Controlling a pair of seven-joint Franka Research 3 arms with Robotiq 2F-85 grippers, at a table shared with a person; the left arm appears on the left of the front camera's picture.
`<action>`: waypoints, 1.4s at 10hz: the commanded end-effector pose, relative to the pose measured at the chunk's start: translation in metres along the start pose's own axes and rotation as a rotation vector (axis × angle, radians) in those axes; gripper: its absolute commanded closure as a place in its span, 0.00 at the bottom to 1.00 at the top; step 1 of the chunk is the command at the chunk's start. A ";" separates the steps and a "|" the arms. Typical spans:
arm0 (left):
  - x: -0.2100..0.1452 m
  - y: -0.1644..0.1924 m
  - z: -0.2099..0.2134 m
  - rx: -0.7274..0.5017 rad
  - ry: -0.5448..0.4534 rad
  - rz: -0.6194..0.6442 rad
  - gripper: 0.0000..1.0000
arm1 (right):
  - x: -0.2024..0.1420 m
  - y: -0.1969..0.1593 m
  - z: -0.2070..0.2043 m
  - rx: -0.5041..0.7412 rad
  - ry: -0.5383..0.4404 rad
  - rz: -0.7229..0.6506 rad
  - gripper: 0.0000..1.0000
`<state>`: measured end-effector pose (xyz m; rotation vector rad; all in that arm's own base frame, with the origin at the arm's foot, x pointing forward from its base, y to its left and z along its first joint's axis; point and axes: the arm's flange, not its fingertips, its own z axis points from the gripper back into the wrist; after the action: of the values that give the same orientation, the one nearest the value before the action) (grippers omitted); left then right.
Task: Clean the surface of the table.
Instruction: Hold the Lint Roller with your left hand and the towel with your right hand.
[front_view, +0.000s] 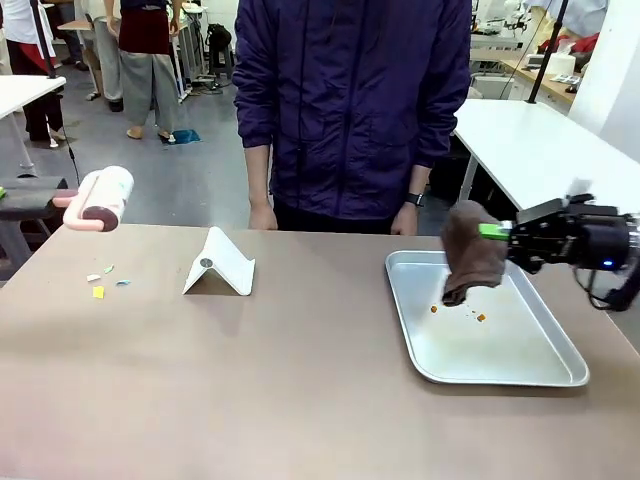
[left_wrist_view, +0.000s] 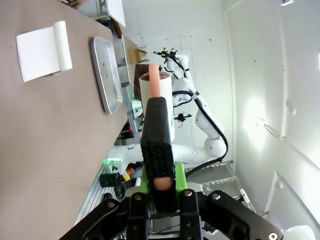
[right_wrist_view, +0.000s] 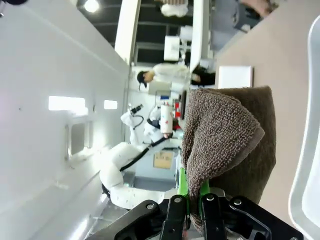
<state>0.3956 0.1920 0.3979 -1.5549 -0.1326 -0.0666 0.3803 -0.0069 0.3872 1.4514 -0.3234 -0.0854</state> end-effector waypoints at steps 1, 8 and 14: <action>0.007 0.013 0.003 0.009 0.075 0.012 0.88 | -0.048 0.002 0.024 0.022 -0.060 0.000 1.00; 0.007 0.024 0.007 0.074 0.042 0.050 0.88 | 0.006 -0.002 0.048 0.020 -0.109 -0.007 1.00; 0.007 0.024 0.007 0.074 0.042 0.050 0.88 | 0.006 -0.002 0.048 0.020 -0.109 -0.007 1.00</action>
<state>0.4062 0.2000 0.3708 -1.4732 -0.0630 -0.0358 0.3745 -0.0555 0.3876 1.4703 -0.4080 -0.1762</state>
